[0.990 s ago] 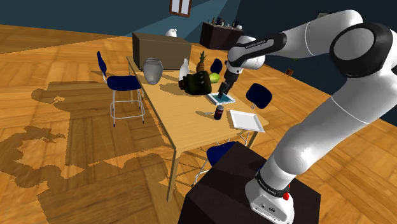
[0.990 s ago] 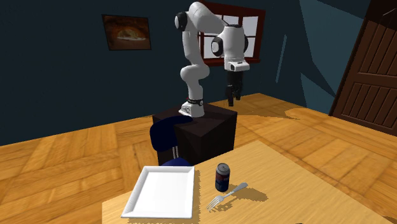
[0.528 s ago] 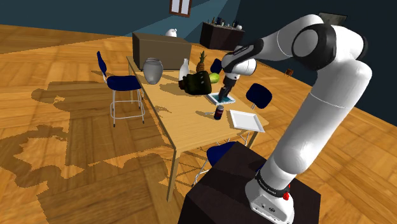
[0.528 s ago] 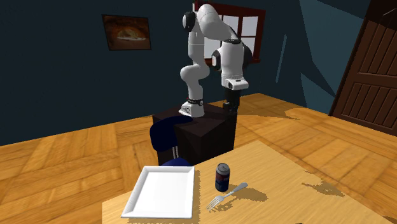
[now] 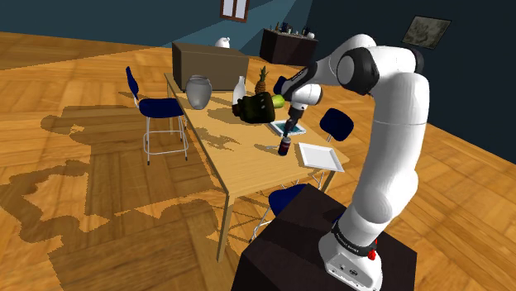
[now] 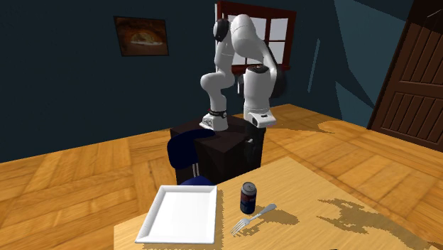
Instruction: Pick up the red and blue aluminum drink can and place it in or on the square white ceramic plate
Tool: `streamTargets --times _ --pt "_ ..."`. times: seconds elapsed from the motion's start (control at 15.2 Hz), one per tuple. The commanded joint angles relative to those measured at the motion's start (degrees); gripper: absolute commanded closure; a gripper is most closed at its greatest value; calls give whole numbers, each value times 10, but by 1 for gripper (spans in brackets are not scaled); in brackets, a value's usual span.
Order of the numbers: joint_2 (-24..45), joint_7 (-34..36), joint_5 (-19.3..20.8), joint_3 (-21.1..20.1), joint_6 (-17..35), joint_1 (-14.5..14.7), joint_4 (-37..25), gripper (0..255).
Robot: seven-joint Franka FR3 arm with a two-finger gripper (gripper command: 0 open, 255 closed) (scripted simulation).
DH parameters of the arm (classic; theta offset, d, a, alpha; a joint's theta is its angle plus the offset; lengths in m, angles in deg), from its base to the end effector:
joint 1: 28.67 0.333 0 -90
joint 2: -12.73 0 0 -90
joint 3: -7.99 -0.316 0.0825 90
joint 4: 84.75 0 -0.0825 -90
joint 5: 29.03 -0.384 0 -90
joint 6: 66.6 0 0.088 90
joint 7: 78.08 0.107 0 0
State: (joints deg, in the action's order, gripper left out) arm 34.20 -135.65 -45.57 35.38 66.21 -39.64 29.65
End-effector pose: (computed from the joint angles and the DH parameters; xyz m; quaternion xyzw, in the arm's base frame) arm 0.4830 -0.3624 0.2908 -0.9963 -0.0829 -0.0160 0.0134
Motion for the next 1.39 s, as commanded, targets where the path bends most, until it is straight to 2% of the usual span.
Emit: streamTargets --times 0.0,0.4,0.92,1.32 --pt "48 -23 -19 -9 1 -20 -40 0" --pt "185 -65 -47 -35 -16 -83 -181 0" --pt "231 -76 -64 -51 17 -96 -193 0" --pt "231 -76 -64 -51 17 -96 -193 0"
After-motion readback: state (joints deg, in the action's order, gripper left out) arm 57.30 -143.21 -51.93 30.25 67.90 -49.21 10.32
